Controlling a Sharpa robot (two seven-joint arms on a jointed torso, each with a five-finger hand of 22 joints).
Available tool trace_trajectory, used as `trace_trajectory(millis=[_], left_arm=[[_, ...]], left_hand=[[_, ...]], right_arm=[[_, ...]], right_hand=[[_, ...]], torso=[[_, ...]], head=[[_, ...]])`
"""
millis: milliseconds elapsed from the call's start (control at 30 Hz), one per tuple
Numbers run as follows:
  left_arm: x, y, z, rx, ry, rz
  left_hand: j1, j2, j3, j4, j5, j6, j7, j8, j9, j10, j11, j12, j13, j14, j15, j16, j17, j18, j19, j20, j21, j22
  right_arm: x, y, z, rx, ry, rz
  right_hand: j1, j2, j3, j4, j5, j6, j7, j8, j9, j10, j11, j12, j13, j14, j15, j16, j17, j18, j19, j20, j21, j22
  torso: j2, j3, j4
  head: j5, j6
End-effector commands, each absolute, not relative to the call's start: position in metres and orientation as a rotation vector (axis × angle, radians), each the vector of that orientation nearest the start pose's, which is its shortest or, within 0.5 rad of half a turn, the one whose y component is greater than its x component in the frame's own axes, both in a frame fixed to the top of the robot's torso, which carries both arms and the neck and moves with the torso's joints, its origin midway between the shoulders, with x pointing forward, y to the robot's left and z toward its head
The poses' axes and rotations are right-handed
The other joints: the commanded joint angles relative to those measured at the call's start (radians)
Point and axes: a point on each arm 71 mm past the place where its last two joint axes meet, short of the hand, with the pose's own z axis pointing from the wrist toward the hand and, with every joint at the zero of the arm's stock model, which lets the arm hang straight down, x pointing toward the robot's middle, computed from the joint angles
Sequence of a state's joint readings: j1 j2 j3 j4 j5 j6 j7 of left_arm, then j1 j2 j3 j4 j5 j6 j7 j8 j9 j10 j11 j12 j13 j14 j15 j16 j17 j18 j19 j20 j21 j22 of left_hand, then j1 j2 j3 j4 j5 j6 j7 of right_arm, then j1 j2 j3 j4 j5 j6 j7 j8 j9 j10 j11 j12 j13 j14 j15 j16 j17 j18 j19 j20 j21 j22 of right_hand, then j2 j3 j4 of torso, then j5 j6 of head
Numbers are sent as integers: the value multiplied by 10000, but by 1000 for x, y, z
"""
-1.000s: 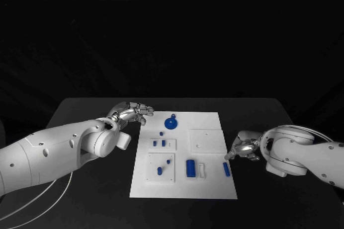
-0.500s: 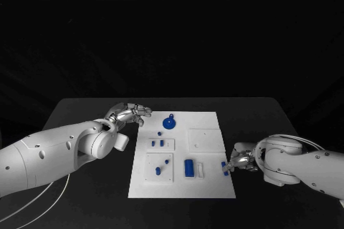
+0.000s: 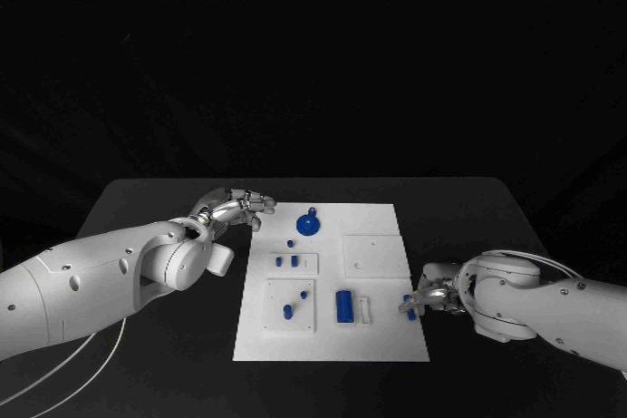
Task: Assemble the parts on the task board
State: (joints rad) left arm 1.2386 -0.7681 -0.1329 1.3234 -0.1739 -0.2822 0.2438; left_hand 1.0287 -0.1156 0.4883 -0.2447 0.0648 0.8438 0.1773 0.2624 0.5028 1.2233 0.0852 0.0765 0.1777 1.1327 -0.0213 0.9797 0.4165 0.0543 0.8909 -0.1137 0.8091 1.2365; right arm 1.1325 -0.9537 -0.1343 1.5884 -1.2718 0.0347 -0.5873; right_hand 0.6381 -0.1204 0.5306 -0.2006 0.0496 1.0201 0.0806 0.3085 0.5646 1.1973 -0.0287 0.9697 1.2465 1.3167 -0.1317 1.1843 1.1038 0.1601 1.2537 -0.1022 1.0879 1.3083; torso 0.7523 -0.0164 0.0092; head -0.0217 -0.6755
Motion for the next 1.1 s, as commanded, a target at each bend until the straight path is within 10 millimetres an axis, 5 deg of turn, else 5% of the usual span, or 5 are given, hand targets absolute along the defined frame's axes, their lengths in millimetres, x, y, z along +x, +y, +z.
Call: trace_trajectory(millis=[33, 233, 367, 567, 1100], left_arm=[[518, 228, -210, -9998, 16186, -12983], [518, 229, -210, -10020, 16206, -12948], [518, 230, -211, -10037, 16223, -12925], [518, 229, -211, -10042, 16270, -12934], [518, 230, -212, -10053, 16303, -12919]], left_hand=[[-72, 15, -16, 69, -38, -39, -7, 54, -11, -21, 65, -1, 8, 57, 18, -59, 17, 275, 10, -29, -67, 13], [-87, 27, -19, 87, -38, -51, -4, 53, -17, -23, 66, -2, 8, 57, 19, -63, 24, 274, 12, -28, -70, 16], [-93, 39, -17, 98, -36, -61, 0, 52, -23, -26, 66, -3, 8, 57, 19, -67, 30, 274, 13, -29, -73, 19], [-89, 47, -13, 100, -35, -68, 1, 51, -26, -27, 66, -4, 8, 57, 19, -70, 34, 275, 13, -31, -75, 20], [-87, 56, -13, 107, -43, -87, 7, 48, -36, -33, 67, -7, 7, 57, 20, -76, 44, 275, 11, -31, -80, 25]], right_arm=[[434, -264, -278, 1156, 22882, 1216], [436, -266, -279, 1324, 22715, 1193], [437, -268, -279, 1541, 22605, 1260], [437, -271, -279, 1897, 22595, 1389], [430, -288, -275, 3007, 22642, 1539]], right_hand=[[22, 195, 40, -89, -5, -35, 33, -80, -65, 17, 7, -46, 17, -20, -17, -21, -4, 1017, -40, -22, 1, 87], [341, 554, 376, -233, -4, -2, 24, -88, -70, 44, -1, -54, 23, -10, -24, -21, -12, 1017, -21, -35, 4, 80], [884, 750, 1146, -293, 3, 21, 34, -110, -84, 66, 1, -72, 25, -3, -19, -28, -26, 1017, 1, -20, 1, 67], [1769, 540, 2965, -334, 5, 80, 62, -137, -101, 118, 36, -96, 32, 26, 21, -37, -57, 1017, 57, 93, 31, 64], [1979, 747, 3699, -652, 235, 270, 53, -99, -108, 199, 38, -110, 30, 73, 48, -7, -77, 1017, 111, 254, 115, 95]], torso=[[3, -3, 0], [-1, 1, -6], [-2, 7, -17], [-4, 14, -19], [-9, 4, -21]], head=[[2, -4], [19, -5], [39, -17], [33, 3], [-4, 11]])
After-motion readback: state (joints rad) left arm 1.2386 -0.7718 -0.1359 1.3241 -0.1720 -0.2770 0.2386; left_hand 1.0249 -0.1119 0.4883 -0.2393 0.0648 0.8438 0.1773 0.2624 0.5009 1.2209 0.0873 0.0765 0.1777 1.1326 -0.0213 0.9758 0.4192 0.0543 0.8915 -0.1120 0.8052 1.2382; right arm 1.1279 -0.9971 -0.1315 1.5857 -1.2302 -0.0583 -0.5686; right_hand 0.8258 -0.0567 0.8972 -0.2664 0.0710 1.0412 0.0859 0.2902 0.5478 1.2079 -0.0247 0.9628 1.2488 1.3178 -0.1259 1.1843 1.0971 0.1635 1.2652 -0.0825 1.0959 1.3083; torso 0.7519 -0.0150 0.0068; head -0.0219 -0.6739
